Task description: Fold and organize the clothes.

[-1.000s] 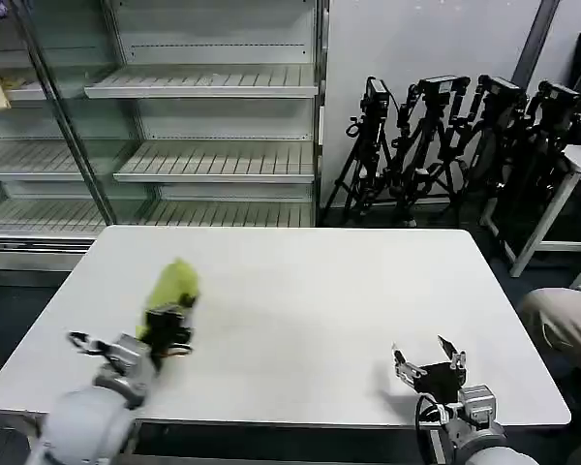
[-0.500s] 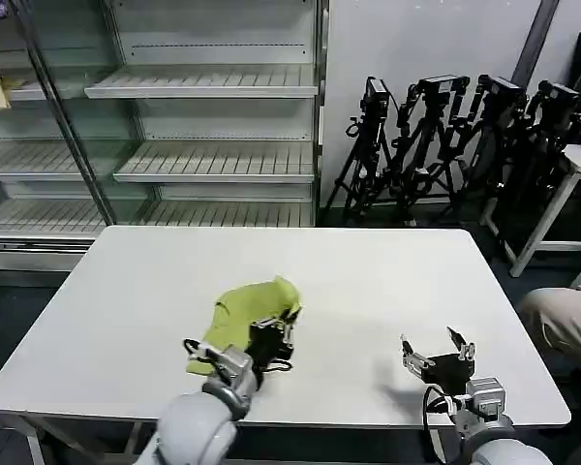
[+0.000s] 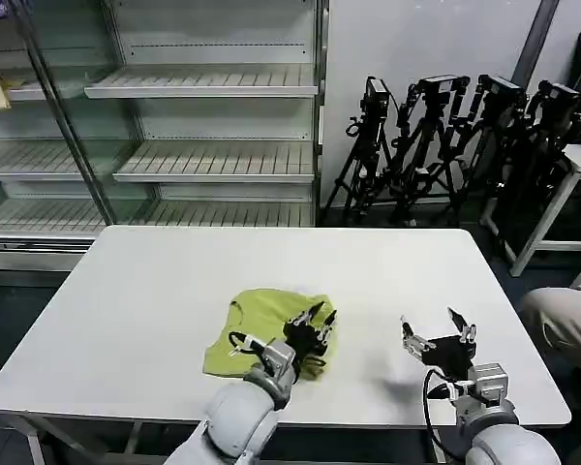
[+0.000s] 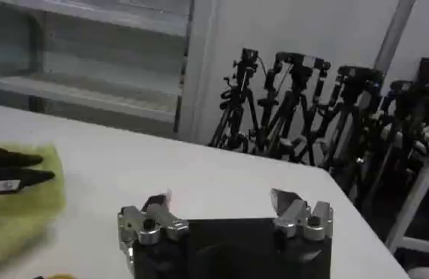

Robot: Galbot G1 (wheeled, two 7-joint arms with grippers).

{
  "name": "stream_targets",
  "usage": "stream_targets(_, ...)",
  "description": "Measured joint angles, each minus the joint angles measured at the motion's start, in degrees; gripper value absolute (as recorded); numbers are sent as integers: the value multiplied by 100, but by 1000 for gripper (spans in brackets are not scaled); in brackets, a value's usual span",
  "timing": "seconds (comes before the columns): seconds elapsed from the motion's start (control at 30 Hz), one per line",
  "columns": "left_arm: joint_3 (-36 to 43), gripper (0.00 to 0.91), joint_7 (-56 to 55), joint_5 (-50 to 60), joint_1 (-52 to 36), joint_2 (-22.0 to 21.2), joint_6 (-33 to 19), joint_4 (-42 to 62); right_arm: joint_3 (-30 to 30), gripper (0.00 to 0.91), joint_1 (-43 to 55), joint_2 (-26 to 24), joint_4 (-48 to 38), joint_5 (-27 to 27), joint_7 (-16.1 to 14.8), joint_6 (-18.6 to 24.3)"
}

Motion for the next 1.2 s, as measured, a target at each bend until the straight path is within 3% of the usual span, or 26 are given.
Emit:
stream_targets(0.5, -319, 907, -115, -447, -235, 16, -201, -13, 35, 907, 283, -34, -100, -17, -69, 232)
stream_targets(0.83, -1668, 907, 184, -541, 385, 372, -796, -503, -330, 907, 494, 98, -249, -82, -161, 332)
stream_targets(1.2, -3039, 907, 398, -599, 1209, 427, -1396, -821, -1219, 907, 966, 340, -837, -159, -471, 351)
